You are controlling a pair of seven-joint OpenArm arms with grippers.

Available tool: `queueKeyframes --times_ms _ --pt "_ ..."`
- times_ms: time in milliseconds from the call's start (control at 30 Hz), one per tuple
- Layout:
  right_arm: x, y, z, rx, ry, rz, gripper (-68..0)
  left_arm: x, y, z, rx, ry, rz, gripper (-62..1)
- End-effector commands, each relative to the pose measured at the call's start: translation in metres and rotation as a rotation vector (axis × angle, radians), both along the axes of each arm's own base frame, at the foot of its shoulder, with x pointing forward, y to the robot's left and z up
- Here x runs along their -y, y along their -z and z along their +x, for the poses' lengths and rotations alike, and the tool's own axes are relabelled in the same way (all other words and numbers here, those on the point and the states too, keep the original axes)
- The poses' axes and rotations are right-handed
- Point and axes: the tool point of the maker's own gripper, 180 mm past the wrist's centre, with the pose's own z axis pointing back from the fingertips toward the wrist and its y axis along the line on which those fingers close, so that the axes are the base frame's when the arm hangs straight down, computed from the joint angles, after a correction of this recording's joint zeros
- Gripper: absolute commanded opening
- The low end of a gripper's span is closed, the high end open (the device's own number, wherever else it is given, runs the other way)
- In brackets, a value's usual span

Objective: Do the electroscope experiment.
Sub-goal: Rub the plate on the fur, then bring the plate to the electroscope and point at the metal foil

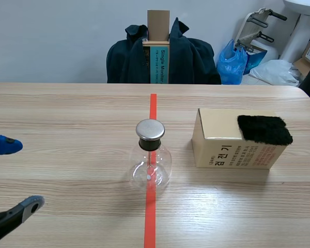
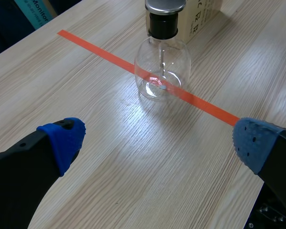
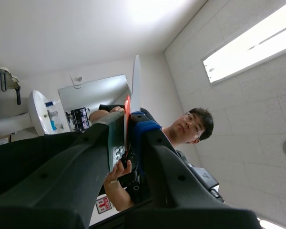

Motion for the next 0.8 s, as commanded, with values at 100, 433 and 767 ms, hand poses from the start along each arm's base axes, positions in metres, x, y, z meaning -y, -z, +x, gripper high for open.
queueKeyframes --times_ms 100,433,767 --pt "-0.013 -0.013 0.002 0.038 -0.048 0.003 -66.7 -0.008 0.011 0.012 -0.013 -0.030 0.003 -51.1" --pt "-0.063 -0.016 0.001 0.048 -0.217 0.005 -66.7 0.013 0.045 0.050 -0.043 -0.016 -0.119 -59.0" --pt "-0.120 -0.009 0.001 0.033 -0.402 -0.031 -66.7 0.073 0.078 0.071 -0.077 0.040 -0.165 -59.0"
